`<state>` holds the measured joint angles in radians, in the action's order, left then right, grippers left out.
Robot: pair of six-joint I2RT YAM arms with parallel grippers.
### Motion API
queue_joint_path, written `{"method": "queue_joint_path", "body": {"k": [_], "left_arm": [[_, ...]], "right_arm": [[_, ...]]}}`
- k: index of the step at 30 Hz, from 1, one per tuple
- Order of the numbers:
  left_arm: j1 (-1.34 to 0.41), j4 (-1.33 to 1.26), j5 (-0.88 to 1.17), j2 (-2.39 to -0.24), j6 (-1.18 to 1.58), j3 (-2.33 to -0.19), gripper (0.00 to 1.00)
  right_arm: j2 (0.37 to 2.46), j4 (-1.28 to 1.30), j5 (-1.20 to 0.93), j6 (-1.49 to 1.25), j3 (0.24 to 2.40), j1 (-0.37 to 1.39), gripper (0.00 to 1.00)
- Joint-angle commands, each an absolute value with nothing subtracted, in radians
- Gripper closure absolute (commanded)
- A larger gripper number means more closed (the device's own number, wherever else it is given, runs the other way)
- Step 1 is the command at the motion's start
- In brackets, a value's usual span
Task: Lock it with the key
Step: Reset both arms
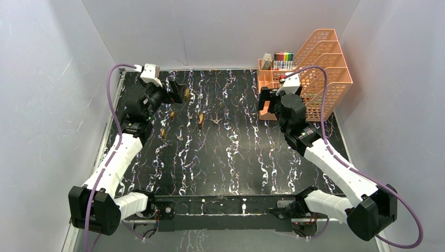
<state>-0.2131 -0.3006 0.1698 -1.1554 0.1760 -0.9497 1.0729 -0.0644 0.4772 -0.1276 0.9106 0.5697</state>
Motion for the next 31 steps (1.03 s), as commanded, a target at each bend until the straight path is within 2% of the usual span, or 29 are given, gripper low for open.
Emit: {"method": "queue_joint_path", "body": {"k": [1,8,15,21,31], "left_arm": [[-0.213,-0.390,0.171,-1.079,0.159,-0.903,0.02],[-0.213,-0.427,0.158,-1.046,0.158,-0.873,0.02],[-0.213,-0.465,0.222,-1.000,0.168,-0.857,0.02],[-0.213,-0.433,0.207,-1.018,0.172,-0.882,0.02],[-0.213,-0.412,0.216,-1.013,0.171,-0.899,0.02]], "right_arm": [[1.056,-0.160,0.618,-0.121,0.890,0.570,0.02],[1.009,-0.202,0.668,-0.082,0.839,0.570,0.01],[1.008,-0.120,0.662,-0.135,0.885,0.570,0.01],[1.061,-0.022,0.608,-0.211,0.936,0.570,0.01],[1.000,-0.044,0.413,-0.122,0.920,0.570,0.02]]}}
